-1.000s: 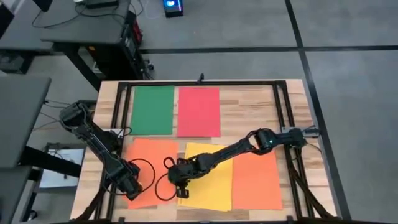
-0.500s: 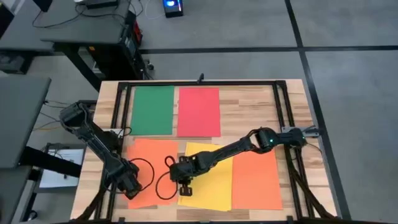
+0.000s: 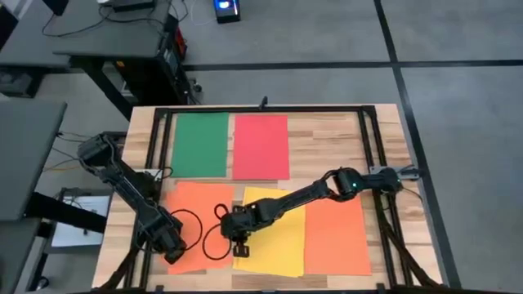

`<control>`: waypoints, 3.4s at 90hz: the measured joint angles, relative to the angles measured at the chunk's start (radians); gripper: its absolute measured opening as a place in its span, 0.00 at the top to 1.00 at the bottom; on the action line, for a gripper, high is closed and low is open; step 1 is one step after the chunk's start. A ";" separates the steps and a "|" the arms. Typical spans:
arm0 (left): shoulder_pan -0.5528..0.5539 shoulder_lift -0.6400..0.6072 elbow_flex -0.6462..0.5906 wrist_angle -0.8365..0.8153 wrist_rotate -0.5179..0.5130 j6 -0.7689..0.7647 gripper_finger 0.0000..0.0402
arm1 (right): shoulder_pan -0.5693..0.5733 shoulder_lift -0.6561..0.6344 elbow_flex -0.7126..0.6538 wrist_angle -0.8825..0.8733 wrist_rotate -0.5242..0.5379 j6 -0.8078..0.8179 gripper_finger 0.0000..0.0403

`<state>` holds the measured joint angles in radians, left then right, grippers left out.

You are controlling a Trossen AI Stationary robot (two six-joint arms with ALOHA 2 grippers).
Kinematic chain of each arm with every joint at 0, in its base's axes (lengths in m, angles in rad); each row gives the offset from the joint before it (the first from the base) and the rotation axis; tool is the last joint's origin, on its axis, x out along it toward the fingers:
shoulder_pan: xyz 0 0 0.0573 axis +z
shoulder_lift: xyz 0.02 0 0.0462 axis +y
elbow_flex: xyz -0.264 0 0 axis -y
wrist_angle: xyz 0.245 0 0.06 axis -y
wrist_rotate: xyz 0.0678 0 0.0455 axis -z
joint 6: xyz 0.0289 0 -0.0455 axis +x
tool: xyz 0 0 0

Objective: Organize paper
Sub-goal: Stack the orange paper on top of the orange paper

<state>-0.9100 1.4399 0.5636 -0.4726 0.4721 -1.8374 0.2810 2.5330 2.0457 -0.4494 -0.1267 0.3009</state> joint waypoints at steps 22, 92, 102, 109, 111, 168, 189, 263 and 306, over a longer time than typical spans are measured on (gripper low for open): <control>0.000 0.001 0.000 0.050 -0.004 -0.027 1.00 | 0.003 0.003 0.025 -0.009 -0.001 0.007 1.00; 0.001 0.000 -0.002 0.079 0.000 -0.090 1.00 | 0.039 0.007 0.023 0.062 -0.005 0.048 1.00; 0.001 0.000 -0.002 0.079 0.000 -0.095 1.00 | 0.040 0.007 0.023 0.066 -0.009 0.050 1.00; 0.001 0.000 -0.002 0.079 -0.001 -0.098 1.00 | 0.040 0.007 0.023 0.067 -0.009 0.050 1.00; 0.001 0.000 -0.002 0.079 -0.001 -0.099 1.00 | 0.040 0.007 0.023 0.067 -0.009 0.050 1.00; 0.028 0.000 -0.002 0.078 0.001 -0.111 1.00 | 0.048 0.008 0.023 0.104 -0.018 0.067 1.00; 0.029 0.000 -0.001 0.067 -0.002 -0.117 1.00 | 0.048 0.007 0.025 0.108 -0.012 0.044 1.00; 0.013 0.000 0.002 0.072 0.013 -0.148 1.00 | 0.075 0.009 0.060 -0.009 0.003 0.019 1.00; 0.017 0.000 0.002 0.078 0.003 -0.154 1.00 | 0.050 0.044 0.067 0.041 -0.015 0.016 1.00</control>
<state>-0.8930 1.4399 0.5653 -0.3946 0.4754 -1.9919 0.3310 2.5774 2.1130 -0.4086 -0.1414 0.3165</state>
